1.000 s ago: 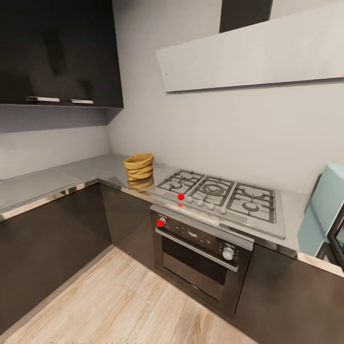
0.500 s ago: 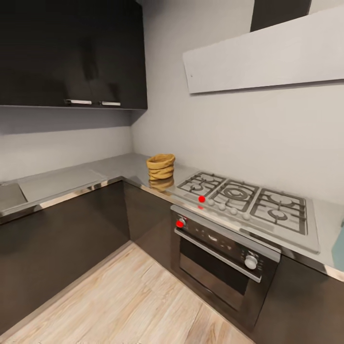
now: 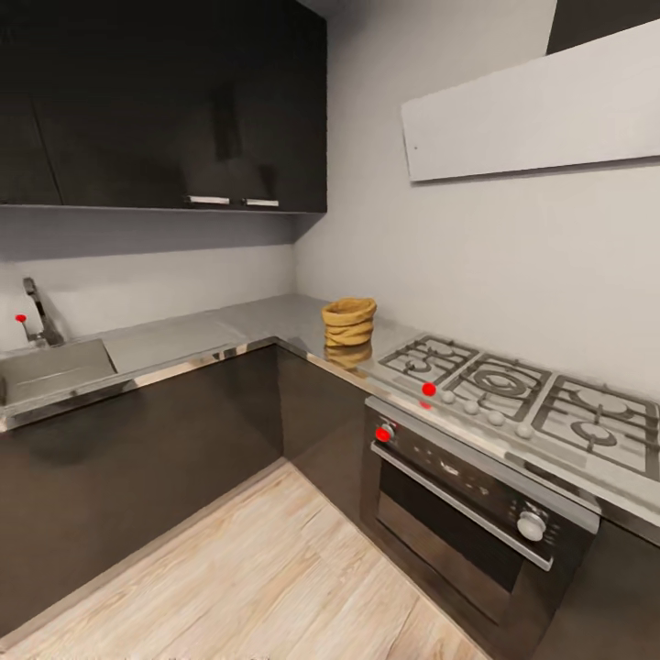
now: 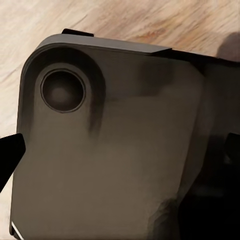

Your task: In the kitchen, take the popcorn bag from the countertop, put it into the microwave, and heat it until the popcorn is cooked so the cooked popcorn ends up inside the bag.

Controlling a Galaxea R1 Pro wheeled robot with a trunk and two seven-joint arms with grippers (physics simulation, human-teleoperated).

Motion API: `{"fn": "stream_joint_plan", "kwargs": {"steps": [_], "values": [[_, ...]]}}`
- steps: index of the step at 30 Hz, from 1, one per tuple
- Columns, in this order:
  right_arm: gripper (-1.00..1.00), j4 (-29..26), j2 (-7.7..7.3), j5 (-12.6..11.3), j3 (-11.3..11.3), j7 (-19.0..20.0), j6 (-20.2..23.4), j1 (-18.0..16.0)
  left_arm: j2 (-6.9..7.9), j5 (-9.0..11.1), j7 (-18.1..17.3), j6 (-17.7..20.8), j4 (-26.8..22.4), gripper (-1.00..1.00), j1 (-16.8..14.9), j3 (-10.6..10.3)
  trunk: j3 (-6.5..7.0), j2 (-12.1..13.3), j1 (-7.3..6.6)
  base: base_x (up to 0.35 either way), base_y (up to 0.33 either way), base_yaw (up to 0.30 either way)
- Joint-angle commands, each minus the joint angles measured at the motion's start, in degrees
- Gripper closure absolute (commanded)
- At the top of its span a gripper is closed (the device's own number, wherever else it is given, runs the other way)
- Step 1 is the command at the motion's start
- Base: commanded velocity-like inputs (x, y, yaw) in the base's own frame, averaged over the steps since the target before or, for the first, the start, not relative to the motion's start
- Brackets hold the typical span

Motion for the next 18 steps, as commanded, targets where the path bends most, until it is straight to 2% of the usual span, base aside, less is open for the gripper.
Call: {"fn": "stream_joint_plan", "kwargs": {"steps": [1,6,14,18], "values": [[-1.0,0.19,0.04,0.51,-0.01,-0.29,-0.24,-0.08,-0.02,0.39,-0.01,-0.11,-0.04,-1.0,0.02,0.04,-0.02,-0.03,0.0,0.0,0.0,0.279],[-1.0,0.18,-0.01,0.57,-0.01,-0.57,-0.04,-0.04,-0.06,0.39,-0.01,-0.11,-0.04,-1.0,0.0,0.04,0.09,-0.03,0.0,0.0,0.0,0.205],[-1.0,0.19,-0.12,0.51,-0.01,-0.53,-0.17,-0.09,0.03,0.16,-0.18,-0.08,-0.04,-1.0,-0.01,0.06,0.1,-0.03,0.0,0.002,0.0,0.013],[-1.0,0.13,-0.18,0.51,-0.01,-0.53,-0.3,-0.09,0.07,0.28,-0.63,0.23,-0.04,-1.0,-0.01,0.12,0.1,-0.03,0.0,0.197,0.0,0.0]]}}
